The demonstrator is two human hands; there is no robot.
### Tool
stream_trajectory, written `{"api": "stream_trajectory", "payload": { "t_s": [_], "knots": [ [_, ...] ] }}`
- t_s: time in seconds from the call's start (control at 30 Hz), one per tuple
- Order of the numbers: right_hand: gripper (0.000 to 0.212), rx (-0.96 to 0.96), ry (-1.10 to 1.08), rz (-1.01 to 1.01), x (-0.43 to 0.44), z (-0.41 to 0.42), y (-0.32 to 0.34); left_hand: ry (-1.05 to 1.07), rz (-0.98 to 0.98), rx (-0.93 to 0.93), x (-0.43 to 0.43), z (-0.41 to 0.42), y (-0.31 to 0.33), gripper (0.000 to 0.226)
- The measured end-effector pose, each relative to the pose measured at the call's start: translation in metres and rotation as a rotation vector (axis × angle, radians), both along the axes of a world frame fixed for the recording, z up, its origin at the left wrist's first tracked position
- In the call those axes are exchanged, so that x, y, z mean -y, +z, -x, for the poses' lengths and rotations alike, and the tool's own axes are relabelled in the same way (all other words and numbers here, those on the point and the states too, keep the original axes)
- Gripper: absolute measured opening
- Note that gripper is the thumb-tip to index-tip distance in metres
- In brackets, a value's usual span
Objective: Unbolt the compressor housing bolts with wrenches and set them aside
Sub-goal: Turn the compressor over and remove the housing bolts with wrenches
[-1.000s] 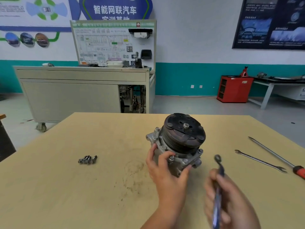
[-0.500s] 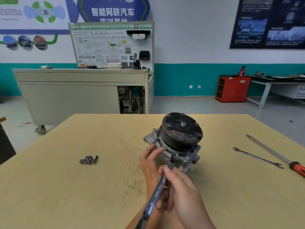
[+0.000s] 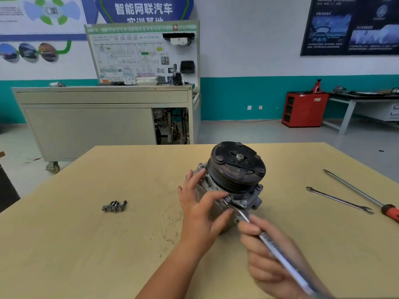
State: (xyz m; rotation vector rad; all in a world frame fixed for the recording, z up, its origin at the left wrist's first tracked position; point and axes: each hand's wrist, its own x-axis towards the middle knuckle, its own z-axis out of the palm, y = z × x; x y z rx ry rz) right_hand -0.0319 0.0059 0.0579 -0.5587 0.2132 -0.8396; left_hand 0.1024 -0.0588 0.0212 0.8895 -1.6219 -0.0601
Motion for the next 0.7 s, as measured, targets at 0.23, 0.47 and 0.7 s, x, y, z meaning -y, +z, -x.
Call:
{"api": "stream_trajectory", "payload": {
  "t_s": [0.23,0.47,0.7],
  "knots": [
    [0.028,-0.117,0.051,-0.014,0.016,0.036,-0.002,-0.098,-0.035,-0.095,0.004,-0.001,-0.005,0.026],
    [0.026,-0.118,-0.129,0.164,-0.024,0.013,0.003,-0.061,0.014,-0.141,0.015,-0.004,0.000,0.065],
    [0.015,-0.451,-0.336,0.204,-0.023,-0.032,0.014,-0.084,0.014,-0.236,0.014,0.007,-0.004,0.061]
  ]
}}
